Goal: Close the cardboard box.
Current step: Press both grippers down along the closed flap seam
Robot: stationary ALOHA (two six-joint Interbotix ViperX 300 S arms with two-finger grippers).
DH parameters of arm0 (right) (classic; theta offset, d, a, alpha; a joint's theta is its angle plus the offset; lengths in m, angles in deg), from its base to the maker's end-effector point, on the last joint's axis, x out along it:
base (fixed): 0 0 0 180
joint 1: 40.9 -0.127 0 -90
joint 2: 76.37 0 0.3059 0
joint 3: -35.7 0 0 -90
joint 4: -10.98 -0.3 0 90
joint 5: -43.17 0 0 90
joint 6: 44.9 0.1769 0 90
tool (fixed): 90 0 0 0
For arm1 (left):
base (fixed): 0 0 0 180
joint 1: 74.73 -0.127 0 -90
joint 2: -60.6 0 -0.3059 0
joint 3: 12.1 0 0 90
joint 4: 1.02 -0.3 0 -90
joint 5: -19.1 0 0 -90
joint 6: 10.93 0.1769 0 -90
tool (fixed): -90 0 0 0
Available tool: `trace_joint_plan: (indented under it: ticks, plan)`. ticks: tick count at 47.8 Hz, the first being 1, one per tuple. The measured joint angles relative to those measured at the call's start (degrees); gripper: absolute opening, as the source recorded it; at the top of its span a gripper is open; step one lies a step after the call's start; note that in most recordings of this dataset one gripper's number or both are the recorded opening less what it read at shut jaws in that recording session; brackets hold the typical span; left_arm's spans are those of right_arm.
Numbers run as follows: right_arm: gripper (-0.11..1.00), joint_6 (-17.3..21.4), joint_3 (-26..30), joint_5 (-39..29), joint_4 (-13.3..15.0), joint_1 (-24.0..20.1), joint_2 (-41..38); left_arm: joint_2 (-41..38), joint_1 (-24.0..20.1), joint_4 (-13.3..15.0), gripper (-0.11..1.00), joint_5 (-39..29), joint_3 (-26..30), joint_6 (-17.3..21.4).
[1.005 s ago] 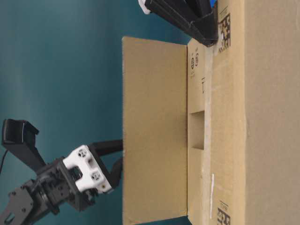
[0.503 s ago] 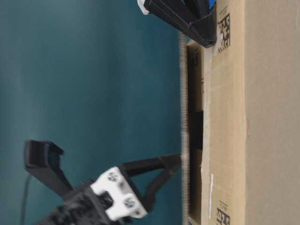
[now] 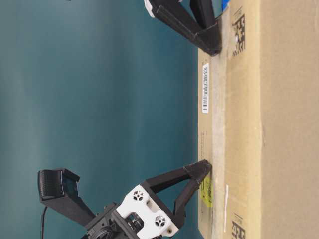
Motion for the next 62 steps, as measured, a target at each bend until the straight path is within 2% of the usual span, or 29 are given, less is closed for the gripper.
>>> trace_joint_plan:
  ticks: [17, 25, 31, 48, 55, 62]
  plan:
    - [0.00, 0.00, 0.00, -0.18, 0.00, 0.79, 0.00, 0.00, 0.18, 0.00, 0.00, 0.53, -0.26, 0.09]
    - [0.00, 0.09, 0.00, -0.18, 0.00, 0.79, 0.00, 0.79, 0.35, 0.00, 0.00, 4.75, -2.20, 0.62]
    - [0.00, 0.00, 0.00, -0.18, 0.00, 0.79, 0.00, 2.72, 1.49, 0.00, 0.00, 12.13, -5.98, 1.49]
    - [0.00, 0.09, -0.09, -0.18, 0.00, 0.79, 0.00, 11.34, 4.39, 0.00, 0.00, 42.10, -23.55, 6.59]
    - [0.00, 0.09, -0.09, -0.09, 0.00, 0.88, 0.00, 11.25, 4.57, 0.00, 0.00, 49.13, -27.95, 6.59]
    - [0.00, 0.26, -0.09, -0.09, 0.00, 0.88, 0.00, 9.05, 4.66, 0.00, 0.00, 52.56, -29.27, 6.68]
